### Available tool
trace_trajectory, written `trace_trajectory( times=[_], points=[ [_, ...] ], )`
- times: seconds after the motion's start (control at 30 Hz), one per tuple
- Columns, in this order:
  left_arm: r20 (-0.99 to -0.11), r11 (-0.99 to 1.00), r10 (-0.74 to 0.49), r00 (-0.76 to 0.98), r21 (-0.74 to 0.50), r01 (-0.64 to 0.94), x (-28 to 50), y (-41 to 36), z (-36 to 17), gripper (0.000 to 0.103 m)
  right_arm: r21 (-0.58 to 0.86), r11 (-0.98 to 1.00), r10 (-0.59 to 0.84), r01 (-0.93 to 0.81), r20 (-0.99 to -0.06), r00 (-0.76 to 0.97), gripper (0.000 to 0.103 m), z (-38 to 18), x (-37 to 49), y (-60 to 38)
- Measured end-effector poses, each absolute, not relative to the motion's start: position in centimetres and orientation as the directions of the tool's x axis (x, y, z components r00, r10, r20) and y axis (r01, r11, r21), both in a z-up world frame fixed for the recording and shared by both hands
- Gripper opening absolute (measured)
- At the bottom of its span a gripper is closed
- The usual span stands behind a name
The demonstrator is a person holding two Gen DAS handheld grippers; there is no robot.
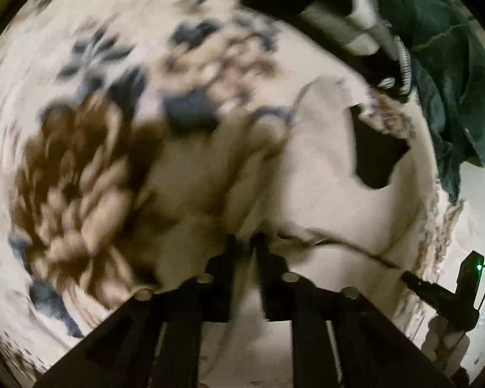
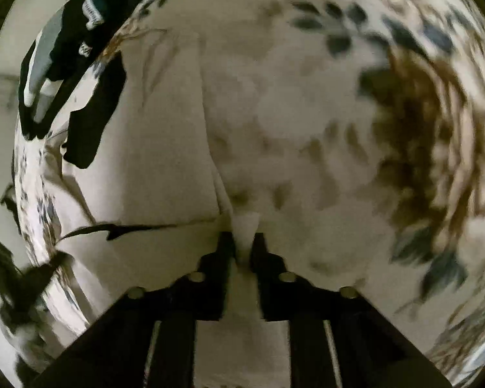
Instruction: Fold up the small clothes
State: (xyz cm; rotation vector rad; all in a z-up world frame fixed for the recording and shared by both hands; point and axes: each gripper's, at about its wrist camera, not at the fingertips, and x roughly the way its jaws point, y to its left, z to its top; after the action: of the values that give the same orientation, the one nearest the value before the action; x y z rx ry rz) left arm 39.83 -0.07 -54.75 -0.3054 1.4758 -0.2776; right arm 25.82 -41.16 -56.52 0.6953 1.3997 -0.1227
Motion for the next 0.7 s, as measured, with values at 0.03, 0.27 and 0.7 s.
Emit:
trace_trajectory(
  times=[0.03, 0.27, 0.7],
  points=[
    [-0.918, 0.923, -0.384, 0.096, -0.384, 0.016, 40.6, -0.7, -54.0, 0.027, 0.377, 0.802, 0.307, 0.463, -0.925, 0.222, 0.047, -55.9, 28.8, -40.0],
    [-0.943, 0.926, -0.316, 0.101, -0.284, 0.247, 50.2, -9.2, -55.0, 0.043, 0.368, 0.846, 0.273, 0.386, -0.921, 0.279, 0.052, -55.8, 42.8, -40.8],
    [-0.926, 0.907, -0.320, 0.200, -0.239, 0.346, 48.7, -10.1, -52.1, 0.007, 0.358, 0.902, 0.285, 0.243, -0.914, 0.288, 0.006, -53.6, 48.1, -38.4]
  ],
)
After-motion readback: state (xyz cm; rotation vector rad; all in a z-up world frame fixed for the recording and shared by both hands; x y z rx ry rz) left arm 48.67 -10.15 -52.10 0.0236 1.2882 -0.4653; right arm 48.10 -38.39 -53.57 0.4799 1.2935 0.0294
